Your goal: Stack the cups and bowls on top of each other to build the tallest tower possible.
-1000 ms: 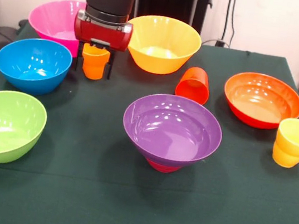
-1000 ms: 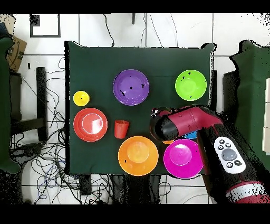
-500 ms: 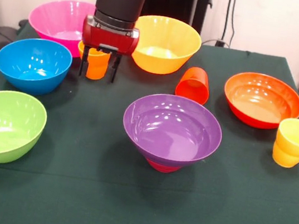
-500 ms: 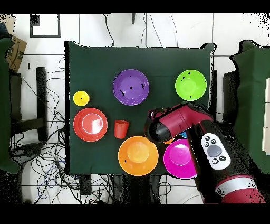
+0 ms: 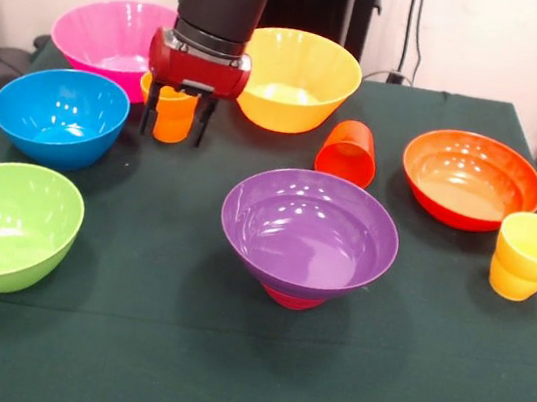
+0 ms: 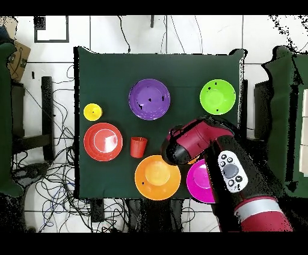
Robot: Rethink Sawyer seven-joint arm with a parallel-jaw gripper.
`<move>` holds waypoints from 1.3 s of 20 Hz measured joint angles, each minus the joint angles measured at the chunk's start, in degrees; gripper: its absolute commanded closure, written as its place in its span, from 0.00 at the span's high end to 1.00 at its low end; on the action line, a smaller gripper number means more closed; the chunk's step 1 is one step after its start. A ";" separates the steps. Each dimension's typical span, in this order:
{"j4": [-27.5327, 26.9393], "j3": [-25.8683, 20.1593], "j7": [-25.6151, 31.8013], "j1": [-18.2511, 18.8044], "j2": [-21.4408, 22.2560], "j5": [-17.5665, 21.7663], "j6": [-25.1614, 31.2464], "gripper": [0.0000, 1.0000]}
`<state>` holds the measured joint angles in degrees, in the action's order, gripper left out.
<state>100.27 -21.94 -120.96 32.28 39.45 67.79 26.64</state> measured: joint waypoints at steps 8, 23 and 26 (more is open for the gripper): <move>-1.15 2.29 0.00 -1.88 0.00 1.70 -0.01 1.00; -3.37 6.96 0.00 -3.40 -0.17 1.69 -0.01 1.00; -3.38 7.04 0.00 -3.01 -0.77 1.67 -0.02 1.00</move>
<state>96.90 -14.90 -120.96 29.27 38.69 69.46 26.61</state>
